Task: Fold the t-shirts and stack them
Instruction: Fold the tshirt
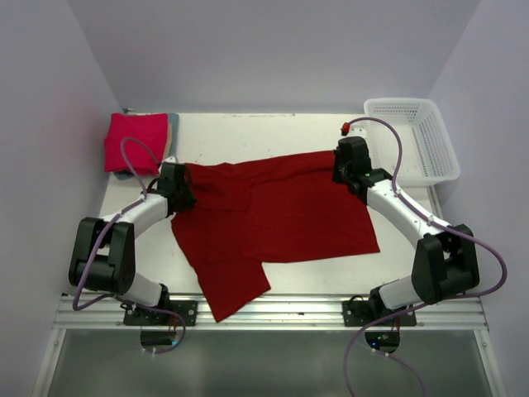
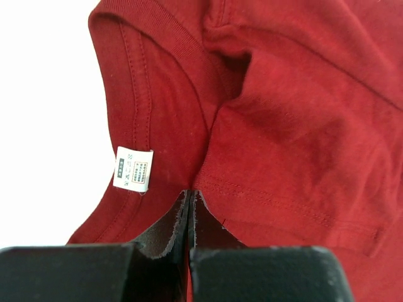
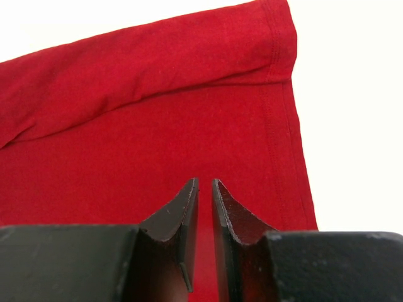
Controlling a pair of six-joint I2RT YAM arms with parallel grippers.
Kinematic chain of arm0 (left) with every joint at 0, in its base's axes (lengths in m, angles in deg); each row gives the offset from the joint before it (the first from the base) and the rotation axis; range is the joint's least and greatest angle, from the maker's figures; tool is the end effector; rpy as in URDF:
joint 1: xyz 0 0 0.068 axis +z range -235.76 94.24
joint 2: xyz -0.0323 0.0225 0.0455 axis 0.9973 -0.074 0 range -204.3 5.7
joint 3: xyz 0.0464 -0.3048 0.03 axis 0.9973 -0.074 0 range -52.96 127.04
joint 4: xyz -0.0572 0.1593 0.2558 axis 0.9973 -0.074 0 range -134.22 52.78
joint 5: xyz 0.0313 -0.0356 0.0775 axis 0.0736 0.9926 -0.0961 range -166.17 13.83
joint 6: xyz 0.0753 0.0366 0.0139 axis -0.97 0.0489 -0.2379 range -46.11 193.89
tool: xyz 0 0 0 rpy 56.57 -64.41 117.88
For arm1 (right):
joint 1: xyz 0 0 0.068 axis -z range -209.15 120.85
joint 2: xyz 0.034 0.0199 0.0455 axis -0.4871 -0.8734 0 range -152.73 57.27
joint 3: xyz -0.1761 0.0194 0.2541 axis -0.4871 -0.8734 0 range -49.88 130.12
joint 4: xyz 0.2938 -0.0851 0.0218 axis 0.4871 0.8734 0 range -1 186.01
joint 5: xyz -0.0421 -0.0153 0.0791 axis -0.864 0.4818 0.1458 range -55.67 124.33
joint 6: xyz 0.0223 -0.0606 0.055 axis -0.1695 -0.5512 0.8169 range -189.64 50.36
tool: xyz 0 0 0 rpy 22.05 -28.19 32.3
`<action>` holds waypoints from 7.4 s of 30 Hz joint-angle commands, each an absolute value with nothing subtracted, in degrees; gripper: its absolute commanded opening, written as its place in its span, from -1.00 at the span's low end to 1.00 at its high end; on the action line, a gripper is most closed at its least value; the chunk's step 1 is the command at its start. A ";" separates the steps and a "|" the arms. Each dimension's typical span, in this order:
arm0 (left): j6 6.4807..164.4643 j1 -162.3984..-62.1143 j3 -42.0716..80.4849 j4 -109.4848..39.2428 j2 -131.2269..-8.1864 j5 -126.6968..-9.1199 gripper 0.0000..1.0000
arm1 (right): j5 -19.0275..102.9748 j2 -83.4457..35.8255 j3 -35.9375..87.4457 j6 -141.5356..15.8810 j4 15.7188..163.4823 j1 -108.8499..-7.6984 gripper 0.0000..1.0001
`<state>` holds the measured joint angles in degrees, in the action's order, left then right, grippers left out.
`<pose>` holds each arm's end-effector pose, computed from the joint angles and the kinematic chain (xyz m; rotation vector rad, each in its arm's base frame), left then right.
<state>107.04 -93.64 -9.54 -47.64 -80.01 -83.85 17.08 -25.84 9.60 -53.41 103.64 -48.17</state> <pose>0.3421 -0.0372 0.1444 -0.5980 2.4111 -0.1375 0.3760 0.1062 0.2611 0.1082 2.2010 0.0049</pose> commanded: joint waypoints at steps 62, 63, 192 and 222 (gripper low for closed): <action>104.74 -93.49 -6.73 -44.52 -87.29 -83.55 -0.77 | 15.70 -24.99 9.18 -54.00 103.15 -48.31 -0.66; 104.74 -93.49 -6.91 -44.52 -87.38 -83.55 -0.76 | 15.70 -24.91 9.18 -54.00 103.33 -48.39 -0.66; 111.35 -97.97 -9.55 -51.67 -54.40 -87.60 0.62 | 14.03 -24.73 9.09 -53.56 104.30 -48.40 -0.46; 110.19 -92.09 5.23 -46.81 -99.87 -80.04 -1.00 | 7.71 -34.66 16.47 -50.31 106.23 -47.96 -0.03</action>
